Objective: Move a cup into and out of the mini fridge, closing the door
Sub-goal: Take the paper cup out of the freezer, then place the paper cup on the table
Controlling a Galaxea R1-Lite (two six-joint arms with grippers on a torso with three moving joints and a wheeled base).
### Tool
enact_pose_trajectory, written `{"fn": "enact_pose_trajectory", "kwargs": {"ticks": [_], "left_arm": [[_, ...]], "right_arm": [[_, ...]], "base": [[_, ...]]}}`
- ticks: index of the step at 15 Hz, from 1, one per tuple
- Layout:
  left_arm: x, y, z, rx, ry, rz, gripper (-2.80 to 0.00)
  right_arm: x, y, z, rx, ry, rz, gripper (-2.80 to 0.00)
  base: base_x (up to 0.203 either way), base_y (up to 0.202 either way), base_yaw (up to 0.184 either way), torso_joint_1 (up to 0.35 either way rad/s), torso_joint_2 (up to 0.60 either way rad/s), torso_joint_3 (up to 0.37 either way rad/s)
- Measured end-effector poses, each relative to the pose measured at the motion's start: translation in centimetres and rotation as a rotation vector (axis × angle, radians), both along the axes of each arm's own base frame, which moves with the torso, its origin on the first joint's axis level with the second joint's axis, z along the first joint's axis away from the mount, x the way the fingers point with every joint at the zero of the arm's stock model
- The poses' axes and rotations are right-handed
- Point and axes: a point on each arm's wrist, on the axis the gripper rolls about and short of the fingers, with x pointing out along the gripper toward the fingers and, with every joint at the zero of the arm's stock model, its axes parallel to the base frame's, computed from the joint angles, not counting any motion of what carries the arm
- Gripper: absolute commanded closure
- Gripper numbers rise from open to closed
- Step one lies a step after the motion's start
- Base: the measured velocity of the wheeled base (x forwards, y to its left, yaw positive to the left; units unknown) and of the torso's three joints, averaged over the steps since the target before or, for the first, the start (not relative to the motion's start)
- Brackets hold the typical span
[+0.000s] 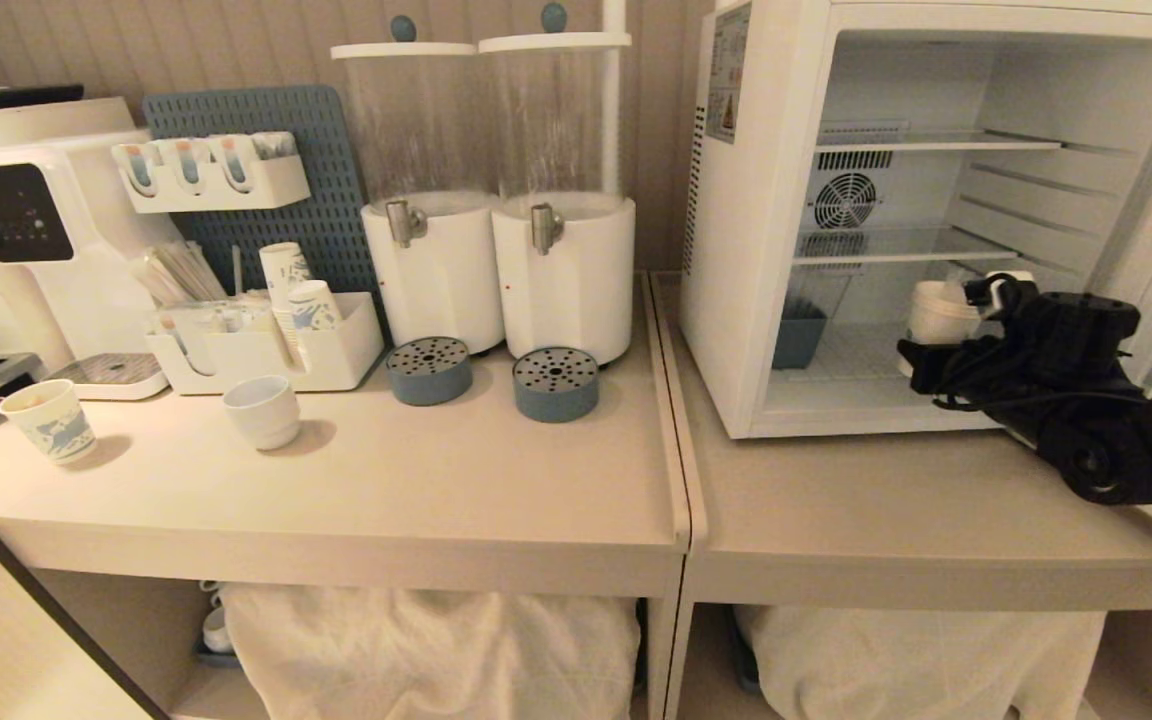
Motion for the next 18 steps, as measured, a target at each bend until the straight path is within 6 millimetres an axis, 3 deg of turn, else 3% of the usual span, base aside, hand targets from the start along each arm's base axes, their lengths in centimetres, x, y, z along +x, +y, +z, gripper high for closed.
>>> {"fn": "enact_pose_trajectory", "kwargs": {"ticks": [5, 10, 14, 18], "left_arm": [[0.0, 0.0, 0.0, 0.000, -0.001, 0.000, 0.00], [0.0, 0.0, 0.0, 0.000, -0.001, 0.000, 0.00], [0.0, 0.0, 0.0, 0.001, -0.001, 0.000, 0.00], [0.0, 0.0, 0.0, 0.001, -0.001, 0.000, 0.00]], "right_arm": [[-6.9, 0.5, 3.7, 0.002, -0.040, 0.000, 0.00], [-15.9, 1.1, 8.1, 0.003, -0.123, 0.012, 0.00], [-25.0, 2.0, 11.2, 0.062, -0.170, 0.149, 0.00], [-34.7, 3.0, 10.5, 0.104, -0.175, 0.275, 0.00]], "base": [[0.000, 0.000, 0.000, 0.000, 0.00, 0.000], [0.000, 0.000, 0.000, 0.000, 0.00, 0.000], [0.000, 0.000, 0.000, 0.000, 0.00, 0.000], [0.000, 0.000, 0.000, 0.000, 0.00, 0.000]]}}
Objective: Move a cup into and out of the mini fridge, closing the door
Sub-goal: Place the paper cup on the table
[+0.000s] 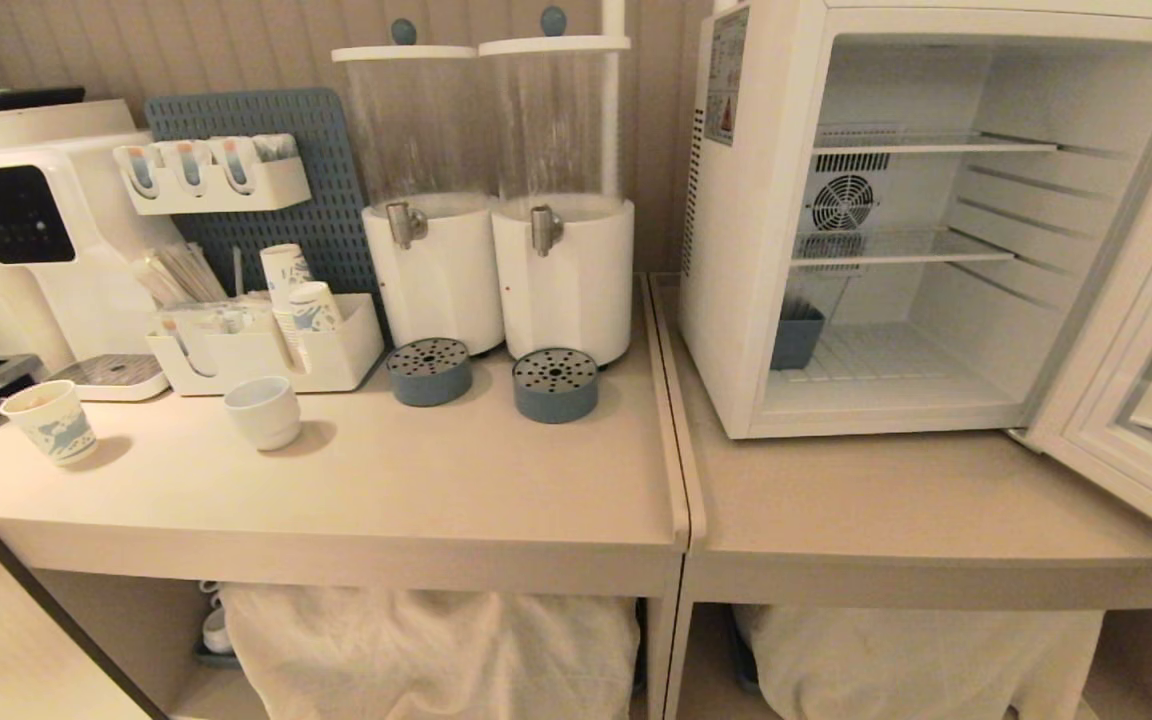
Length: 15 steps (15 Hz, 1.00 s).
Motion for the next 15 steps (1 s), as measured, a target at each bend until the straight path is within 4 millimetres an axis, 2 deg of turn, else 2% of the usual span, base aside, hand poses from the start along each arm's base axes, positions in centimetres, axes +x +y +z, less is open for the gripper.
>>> {"fn": "enact_pose_trajectory", "kwargs": {"ticks": [2, 4, 6, 8, 11, 13, 15], "left_arm": [[0.0, 0.0, 0.0, 0.000, 0.000, 0.000, 0.00], [0.0, 0.0, 0.0, 0.000, 0.000, 0.000, 0.00], [0.0, 0.0, 0.0, 0.000, 0.000, 0.000, 0.00], [0.0, 0.0, 0.0, -0.001, 0.000, 0.000, 0.00], [0.0, 0.0, 0.0, -0.004, -0.001, 0.000, 0.00], [0.0, 0.0, 0.0, -0.004, -0.001, 0.000, 0.00], [0.0, 0.0, 0.0, -0.005, -0.002, 0.000, 0.00]], "right_arm": [[-4.5, 0.3, -1.7, 0.005, -0.009, 0.033, 0.00], [-8.0, 0.4, -3.9, 0.010, -0.019, 0.028, 0.00], [-9.8, 0.2, -6.5, 0.016, -0.026, -0.057, 0.00], [-9.9, -0.1, -8.1, 0.023, -0.087, -0.160, 0.00], [-8.4, -0.3, -10.7, -0.001, -0.158, -0.241, 0.00], [-7.4, -0.4, -12.8, -0.029, -0.159, -0.252, 0.00], [-6.9, -0.3, -14.3, -0.046, -0.086, -0.220, 0.00]], "base": [[0.000, 0.000, 0.000, 0.000, 0.00, 0.000], [0.000, 0.000, 0.000, 0.000, 0.00, 0.000], [0.000, 0.000, 0.000, 0.000, 0.00, 0.000], [0.000, 0.000, 0.000, 0.000, 0.00, 0.000], [0.000, 0.000, 0.000, 0.000, 0.00, 0.000], [0.000, 0.000, 0.000, 0.000, 0.00, 0.000], [0.000, 0.000, 0.000, 0.000, 0.00, 0.000]]}}
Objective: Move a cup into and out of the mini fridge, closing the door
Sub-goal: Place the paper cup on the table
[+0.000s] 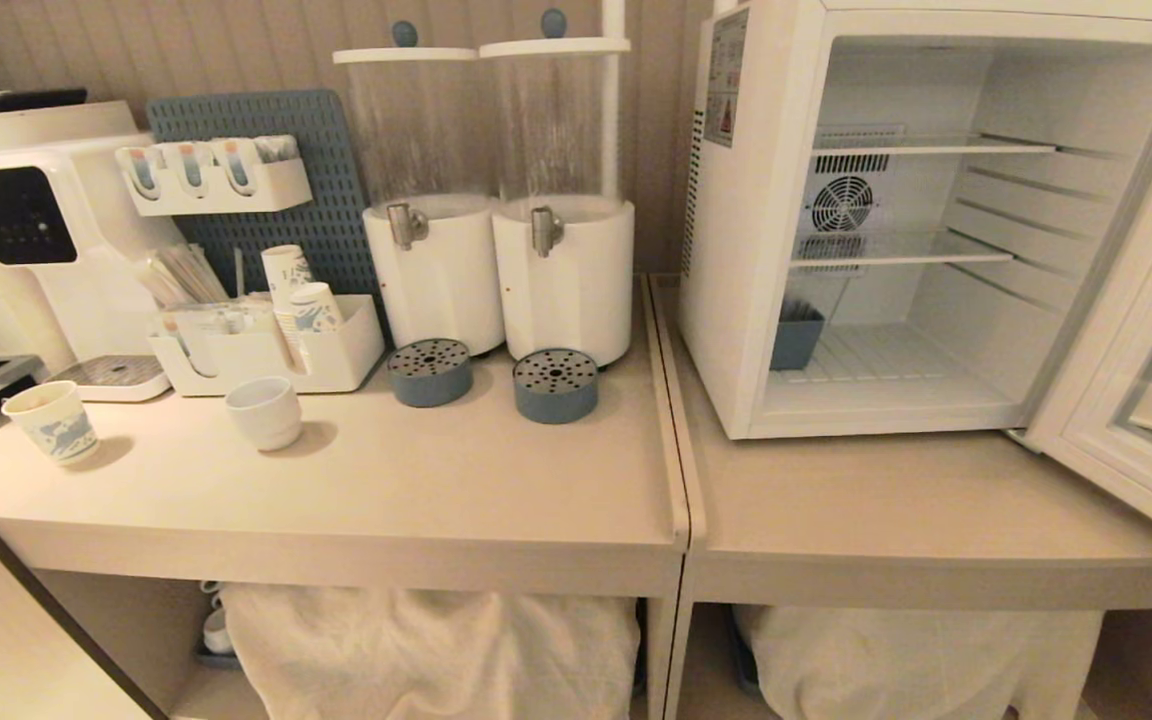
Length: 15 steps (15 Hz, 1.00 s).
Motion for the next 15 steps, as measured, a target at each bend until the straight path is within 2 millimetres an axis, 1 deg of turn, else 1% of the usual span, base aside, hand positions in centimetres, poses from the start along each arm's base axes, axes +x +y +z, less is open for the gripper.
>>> {"fn": "enact_pose_trajectory", "kwargs": {"ticks": [2, 3, 7, 15], "left_arm": [[0.00, 0.00, 0.00, -0.001, 0.000, 0.000, 0.00], [0.00, 0.00, 0.00, 0.000, 0.000, 0.000, 0.00], [0.00, 0.00, 0.00, 0.000, 0.000, 0.000, 0.00], [0.00, 0.00, 0.00, 0.000, 0.000, 0.000, 0.00]], "right_arm": [[0.10, 0.06, -1.22, -0.046, 0.109, 0.025, 0.00], [0.06, 0.07, -1.43, -0.052, 0.135, 0.029, 0.00], [0.04, 0.05, -1.31, -0.025, 0.129, 0.027, 0.00], [0.03, 0.05, -1.34, -0.025, 0.132, 0.026, 0.00]], "base": [[0.000, 0.000, 0.000, 0.000, 0.00, 0.000], [0.000, 0.000, 0.000, 0.000, 0.00, 0.000], [0.000, 0.000, 0.000, 0.000, 0.00, 0.000], [0.000, 0.000, 0.000, 0.000, 0.00, 0.000]]}}
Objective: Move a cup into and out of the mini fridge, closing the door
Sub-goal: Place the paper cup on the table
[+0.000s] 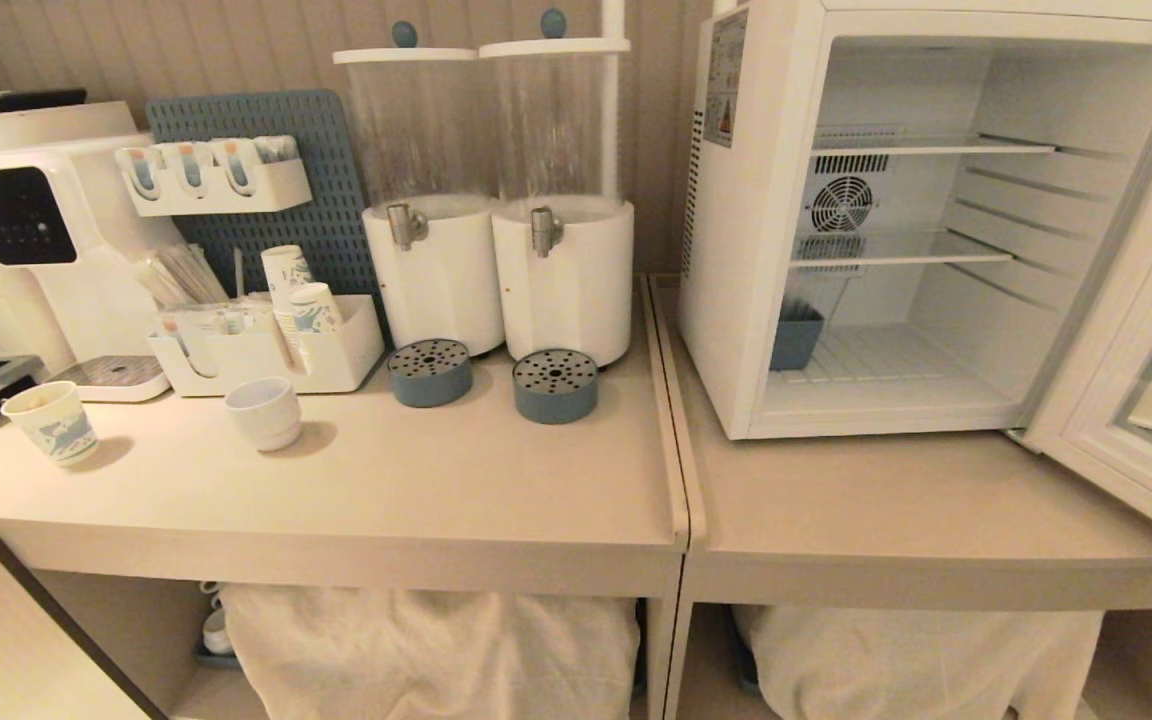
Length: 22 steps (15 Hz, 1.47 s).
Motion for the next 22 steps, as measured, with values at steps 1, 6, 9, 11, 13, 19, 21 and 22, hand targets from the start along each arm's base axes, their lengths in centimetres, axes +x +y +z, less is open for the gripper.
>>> {"fn": "enact_pose_trajectory", "kwargs": {"ticks": [1, 6, 9, 11, 13, 19, 21, 22], "left_arm": [[0.00, 0.00, 0.00, 0.000, 0.000, 0.000, 0.00], [0.00, 0.00, 0.00, 0.000, 0.000, 0.000, 0.00], [0.00, 0.00, 0.00, 0.000, 0.000, 0.000, 0.00], [0.00, 0.00, 0.00, 0.000, 0.000, 0.000, 0.00], [0.00, 0.00, 0.00, 0.000, 0.000, 0.000, 0.00], [0.00, 0.00, 0.00, 0.000, 0.000, 0.000, 0.00], [0.00, 0.00, 0.00, 0.000, 0.000, 0.000, 0.00], [0.00, 0.00, 0.00, 0.000, 0.000, 0.000, 0.00]], "right_arm": [[0.00, 0.00, -0.01, 0.000, 0.001, 0.000, 0.00], [0.00, 0.00, -0.03, 0.000, 0.004, 0.001, 0.00], [0.00, 0.01, -0.04, 0.000, 0.005, 0.003, 0.00], [-0.01, 0.01, -0.04, 0.000, 0.006, 0.003, 0.00], [-0.01, 0.01, -0.03, 0.000, 0.006, 0.003, 0.00], [0.00, 0.01, -0.03, 0.000, 0.006, 0.003, 0.00], [0.00, 0.01, -0.03, 0.000, 0.006, 0.003, 0.00], [0.00, 0.01, -0.03, 0.001, 0.006, 0.003, 0.00]], "base": [[0.000, 0.000, 0.000, 0.000, 0.00, 0.000], [0.000, 0.000, 0.000, 0.000, 0.00, 0.000], [0.000, 0.000, 0.000, 0.000, 0.00, 0.000], [0.000, 0.000, 0.000, 0.000, 0.00, 0.000], [0.000, 0.000, 0.000, 0.000, 0.00, 0.000], [0.000, 0.000, 0.000, 0.000, 0.00, 0.000], [0.000, 0.000, 0.000, 0.000, 0.00, 0.000], [0.000, 0.000, 0.000, 0.000, 0.00, 0.000]]}}
